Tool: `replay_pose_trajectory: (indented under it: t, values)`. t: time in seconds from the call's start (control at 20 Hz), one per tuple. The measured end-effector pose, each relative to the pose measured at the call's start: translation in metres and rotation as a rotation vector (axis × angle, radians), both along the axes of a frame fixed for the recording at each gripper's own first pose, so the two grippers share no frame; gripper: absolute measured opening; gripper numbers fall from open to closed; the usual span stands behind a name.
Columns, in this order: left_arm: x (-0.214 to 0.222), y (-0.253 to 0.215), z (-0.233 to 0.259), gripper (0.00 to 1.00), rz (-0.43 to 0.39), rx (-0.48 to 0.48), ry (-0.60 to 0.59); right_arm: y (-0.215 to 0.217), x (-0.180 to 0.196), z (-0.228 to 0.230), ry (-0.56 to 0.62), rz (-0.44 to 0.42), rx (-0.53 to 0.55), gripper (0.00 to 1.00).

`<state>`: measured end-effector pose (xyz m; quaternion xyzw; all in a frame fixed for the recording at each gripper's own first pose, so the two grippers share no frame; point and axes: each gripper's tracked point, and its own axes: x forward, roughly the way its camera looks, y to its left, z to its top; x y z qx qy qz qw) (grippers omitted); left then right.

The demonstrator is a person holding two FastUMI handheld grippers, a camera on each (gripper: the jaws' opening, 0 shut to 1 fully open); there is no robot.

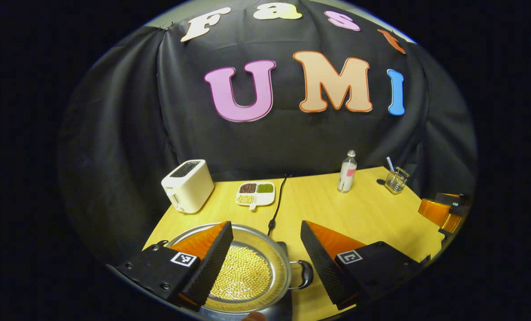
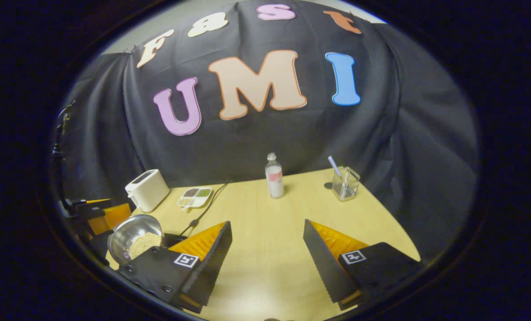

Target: First push the handle of the pot to place it horizontally, then grasp the pot with both hands and set it on the induction cooktop.

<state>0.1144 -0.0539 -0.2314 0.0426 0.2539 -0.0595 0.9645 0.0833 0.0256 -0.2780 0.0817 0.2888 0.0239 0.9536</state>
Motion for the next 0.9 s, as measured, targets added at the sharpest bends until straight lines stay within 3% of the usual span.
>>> replay_pose_trajectory:
  t: [0.05, 0.1, 0.3, 0.35, 0.45, 0.5, 0.55, 0.6, 0.7, 0.75, 0.85, 0.9]
  values:
    - [0.002, -0.007, 0.011, 0.98, 0.002, 0.0, -0.027, -0.008, 0.006, 0.014, -0.035, 0.005, -0.007, 0.92]
    - [0.004, -0.012, 0.024, 0.98, 0.004, -0.002, -0.062, -0.016, 0.014, 0.027, -0.07, 0.013, -0.014, 1.0]
    - [0.012, -0.035, 0.087, 0.98, 0.029, -0.029, -0.211, -0.043, 0.035, 0.09, -0.208, 0.029, -0.036, 0.99]
    - [0.013, -0.04, 0.104, 0.98, 0.036, -0.031, -0.246, -0.05, 0.039, 0.107, -0.244, 0.033, -0.039, 0.92]
    - [0.013, -0.048, 0.135, 0.97, 0.04, -0.037, -0.317, -0.062, 0.043, 0.135, -0.304, 0.037, -0.049, 0.92]
    - [0.009, -0.055, 0.15, 0.97, 0.036, -0.043, -0.354, -0.068, 0.044, 0.148, -0.333, 0.034, -0.048, 0.99]
    - [0.009, -0.061, 0.164, 0.97, 0.033, -0.046, -0.384, -0.073, 0.045, 0.162, -0.36, 0.03, -0.036, 0.99]
    - [0.008, -0.063, 0.174, 0.97, 0.033, -0.048, -0.409, -0.078, 0.047, 0.174, -0.387, 0.023, -0.021, 0.92]
    - [0.003, -0.071, 0.19, 0.97, 0.031, -0.055, -0.445, -0.084, 0.048, 0.196, -0.436, 0.011, 0.002, 0.92]
    - [0.002, -0.075, 0.195, 0.97, 0.032, -0.056, -0.456, -0.085, 0.047, 0.204, -0.454, 0.009, 0.006, 0.99]
    - [-0.003, -0.08, 0.208, 0.97, 0.037, -0.064, -0.479, -0.094, 0.047, 0.216, -0.476, 0.01, -0.01, 0.99]
    - [-0.005, -0.082, 0.209, 0.98, 0.04, -0.068, -0.486, -0.097, 0.047, 0.217, -0.479, 0.014, -0.022, 0.92]
